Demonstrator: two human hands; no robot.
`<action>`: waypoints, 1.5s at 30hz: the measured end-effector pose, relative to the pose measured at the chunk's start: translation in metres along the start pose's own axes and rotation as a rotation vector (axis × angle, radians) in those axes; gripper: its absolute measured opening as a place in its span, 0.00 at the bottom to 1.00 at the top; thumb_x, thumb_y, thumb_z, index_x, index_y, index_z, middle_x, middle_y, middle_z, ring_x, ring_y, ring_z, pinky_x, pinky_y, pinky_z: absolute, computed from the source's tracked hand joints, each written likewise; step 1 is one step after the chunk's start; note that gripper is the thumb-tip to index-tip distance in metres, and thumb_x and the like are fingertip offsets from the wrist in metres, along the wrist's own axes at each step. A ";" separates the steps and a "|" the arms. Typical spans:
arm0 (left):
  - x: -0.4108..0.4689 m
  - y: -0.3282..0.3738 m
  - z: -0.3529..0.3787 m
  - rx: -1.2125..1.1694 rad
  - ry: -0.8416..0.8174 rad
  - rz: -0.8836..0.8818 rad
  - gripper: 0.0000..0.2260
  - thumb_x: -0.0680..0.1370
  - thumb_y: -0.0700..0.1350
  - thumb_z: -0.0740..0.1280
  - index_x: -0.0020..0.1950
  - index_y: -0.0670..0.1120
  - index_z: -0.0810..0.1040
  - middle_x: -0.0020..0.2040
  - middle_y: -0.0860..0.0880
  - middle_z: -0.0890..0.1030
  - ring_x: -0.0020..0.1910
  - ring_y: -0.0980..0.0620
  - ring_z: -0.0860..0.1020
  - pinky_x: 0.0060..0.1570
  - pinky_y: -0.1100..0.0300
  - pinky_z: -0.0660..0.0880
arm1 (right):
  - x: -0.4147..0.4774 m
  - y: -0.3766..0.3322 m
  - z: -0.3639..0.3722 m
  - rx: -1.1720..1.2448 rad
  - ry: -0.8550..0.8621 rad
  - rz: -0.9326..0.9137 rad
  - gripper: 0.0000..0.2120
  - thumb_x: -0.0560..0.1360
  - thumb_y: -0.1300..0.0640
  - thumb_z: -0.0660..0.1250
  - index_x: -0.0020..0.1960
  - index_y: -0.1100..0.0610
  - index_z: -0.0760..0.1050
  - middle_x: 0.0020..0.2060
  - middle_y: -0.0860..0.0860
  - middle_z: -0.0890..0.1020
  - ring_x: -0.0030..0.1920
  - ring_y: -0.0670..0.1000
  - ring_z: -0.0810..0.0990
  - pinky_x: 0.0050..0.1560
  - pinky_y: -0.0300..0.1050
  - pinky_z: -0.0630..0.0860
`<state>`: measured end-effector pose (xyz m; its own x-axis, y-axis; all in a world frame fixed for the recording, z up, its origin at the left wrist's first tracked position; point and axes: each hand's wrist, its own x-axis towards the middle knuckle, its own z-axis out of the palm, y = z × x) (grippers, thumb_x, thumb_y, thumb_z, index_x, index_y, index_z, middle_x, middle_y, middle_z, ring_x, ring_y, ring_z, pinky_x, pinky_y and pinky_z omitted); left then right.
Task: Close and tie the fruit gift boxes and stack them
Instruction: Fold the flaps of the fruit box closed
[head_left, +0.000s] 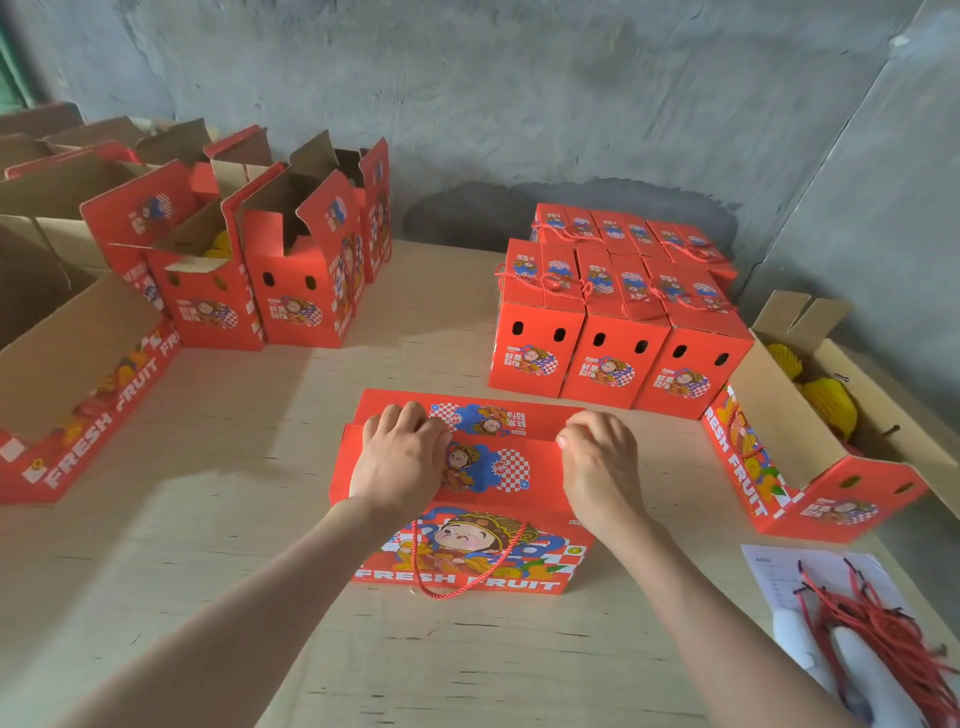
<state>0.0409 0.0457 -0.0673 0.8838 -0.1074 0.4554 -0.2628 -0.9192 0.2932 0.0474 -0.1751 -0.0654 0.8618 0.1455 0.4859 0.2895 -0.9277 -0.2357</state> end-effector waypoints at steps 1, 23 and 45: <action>0.001 -0.001 0.001 -0.005 -0.010 -0.013 0.06 0.78 0.40 0.65 0.46 0.42 0.82 0.46 0.43 0.77 0.46 0.39 0.73 0.49 0.47 0.68 | 0.000 -0.007 0.002 -0.029 -0.060 -0.030 0.09 0.71 0.72 0.66 0.49 0.64 0.80 0.46 0.58 0.79 0.47 0.61 0.76 0.49 0.54 0.71; -0.005 -0.001 -0.010 0.019 -0.145 0.066 0.26 0.77 0.61 0.53 0.62 0.46 0.79 0.47 0.44 0.74 0.47 0.43 0.73 0.48 0.49 0.69 | -0.003 -0.036 0.008 -0.046 -0.078 -0.071 0.11 0.78 0.51 0.64 0.55 0.54 0.80 0.40 0.53 0.75 0.42 0.55 0.74 0.44 0.51 0.70; 0.001 -0.006 0.003 0.168 -0.491 0.138 0.24 0.82 0.57 0.42 0.78 0.55 0.45 0.78 0.53 0.42 0.77 0.53 0.39 0.74 0.51 0.38 | 0.018 -0.019 0.014 -0.094 -0.704 -0.121 0.27 0.79 0.35 0.43 0.76 0.37 0.43 0.77 0.42 0.41 0.77 0.52 0.40 0.72 0.61 0.41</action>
<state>0.0440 0.0497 -0.0710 0.9330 -0.3592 0.0214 -0.3594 -0.9276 0.1014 0.0635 -0.1497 -0.0637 0.8991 0.4069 -0.1614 0.3903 -0.9121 -0.1254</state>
